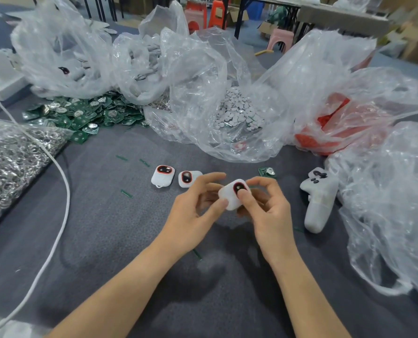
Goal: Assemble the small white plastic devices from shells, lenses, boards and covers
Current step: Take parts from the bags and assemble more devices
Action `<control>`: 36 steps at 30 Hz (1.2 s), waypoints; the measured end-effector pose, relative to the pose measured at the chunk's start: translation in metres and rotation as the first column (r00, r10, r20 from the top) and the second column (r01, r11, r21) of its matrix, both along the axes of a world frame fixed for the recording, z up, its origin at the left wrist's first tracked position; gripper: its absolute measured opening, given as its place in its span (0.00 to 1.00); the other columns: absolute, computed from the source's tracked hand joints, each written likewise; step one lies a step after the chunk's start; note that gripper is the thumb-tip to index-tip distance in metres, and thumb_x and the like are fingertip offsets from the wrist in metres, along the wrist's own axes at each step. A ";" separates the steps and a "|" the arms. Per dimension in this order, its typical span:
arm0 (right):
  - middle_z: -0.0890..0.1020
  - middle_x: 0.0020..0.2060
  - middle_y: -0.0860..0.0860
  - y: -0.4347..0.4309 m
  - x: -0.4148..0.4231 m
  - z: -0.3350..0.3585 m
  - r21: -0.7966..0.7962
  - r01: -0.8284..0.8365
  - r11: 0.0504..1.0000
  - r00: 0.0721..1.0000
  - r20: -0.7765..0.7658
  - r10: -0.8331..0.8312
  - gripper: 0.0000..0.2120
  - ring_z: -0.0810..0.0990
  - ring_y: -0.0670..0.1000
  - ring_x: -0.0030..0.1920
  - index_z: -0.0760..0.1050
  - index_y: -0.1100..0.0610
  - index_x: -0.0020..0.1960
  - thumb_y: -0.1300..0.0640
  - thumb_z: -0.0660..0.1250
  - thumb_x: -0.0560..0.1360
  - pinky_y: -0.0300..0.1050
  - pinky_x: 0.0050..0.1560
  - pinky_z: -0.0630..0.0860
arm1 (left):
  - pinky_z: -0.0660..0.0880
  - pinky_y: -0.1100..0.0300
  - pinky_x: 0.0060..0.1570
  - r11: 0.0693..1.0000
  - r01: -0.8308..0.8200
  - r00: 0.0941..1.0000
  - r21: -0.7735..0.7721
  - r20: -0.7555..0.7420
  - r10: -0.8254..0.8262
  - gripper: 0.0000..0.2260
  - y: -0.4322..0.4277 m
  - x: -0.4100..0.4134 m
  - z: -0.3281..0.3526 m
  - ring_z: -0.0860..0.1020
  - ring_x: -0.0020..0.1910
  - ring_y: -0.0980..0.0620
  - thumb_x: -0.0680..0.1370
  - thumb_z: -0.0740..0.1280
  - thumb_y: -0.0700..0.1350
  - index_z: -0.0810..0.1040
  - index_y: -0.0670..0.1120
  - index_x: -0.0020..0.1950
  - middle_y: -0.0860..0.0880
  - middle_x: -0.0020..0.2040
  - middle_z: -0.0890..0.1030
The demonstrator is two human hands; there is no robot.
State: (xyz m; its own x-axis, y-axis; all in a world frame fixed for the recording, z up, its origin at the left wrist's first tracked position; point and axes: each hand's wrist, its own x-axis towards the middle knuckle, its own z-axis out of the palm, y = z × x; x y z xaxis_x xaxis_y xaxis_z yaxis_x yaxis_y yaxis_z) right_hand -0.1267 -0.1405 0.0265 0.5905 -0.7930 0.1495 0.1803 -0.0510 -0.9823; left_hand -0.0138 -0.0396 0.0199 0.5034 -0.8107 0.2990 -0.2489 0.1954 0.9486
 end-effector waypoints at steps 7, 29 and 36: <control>0.85 0.45 0.51 0.004 0.000 0.000 -0.093 -0.088 0.992 0.996 -0.037 0.084 0.08 0.83 0.47 0.46 0.80 0.59 0.52 0.65 0.70 0.73 0.37 0.47 0.78 | 0.75 0.70 0.41 0.997 0.005 0.997 0.076 -0.073 0.000 0.08 -0.002 0.002 -0.001 0.81 0.39 0.61 0.78 0.65 0.37 0.78 0.49 0.51 0.57 0.40 0.84; 0.85 0.43 0.51 0.000 -0.002 0.000 -0.056 -0.106 0.993 0.990 -0.097 0.100 0.08 0.83 0.44 0.43 0.81 0.58 0.51 0.67 0.68 0.74 0.34 0.44 0.77 | 0.77 0.65 0.41 0.992 0.079 0.990 0.101 -0.122 -0.066 0.08 0.000 0.002 0.000 0.84 0.38 0.51 0.78 0.65 0.34 0.76 0.47 0.53 0.49 0.42 0.85; 0.85 0.40 0.49 0.002 0.000 0.000 -0.073 -0.076 0.994 0.990 -0.122 0.066 0.04 0.82 0.44 0.40 0.82 0.57 0.47 0.63 0.71 0.72 0.35 0.42 0.76 | 0.79 0.64 0.39 0.991 0.076 0.993 0.108 -0.097 -0.065 0.07 -0.001 0.002 -0.005 0.84 0.37 0.51 0.78 0.65 0.35 0.76 0.46 0.52 0.48 0.40 0.85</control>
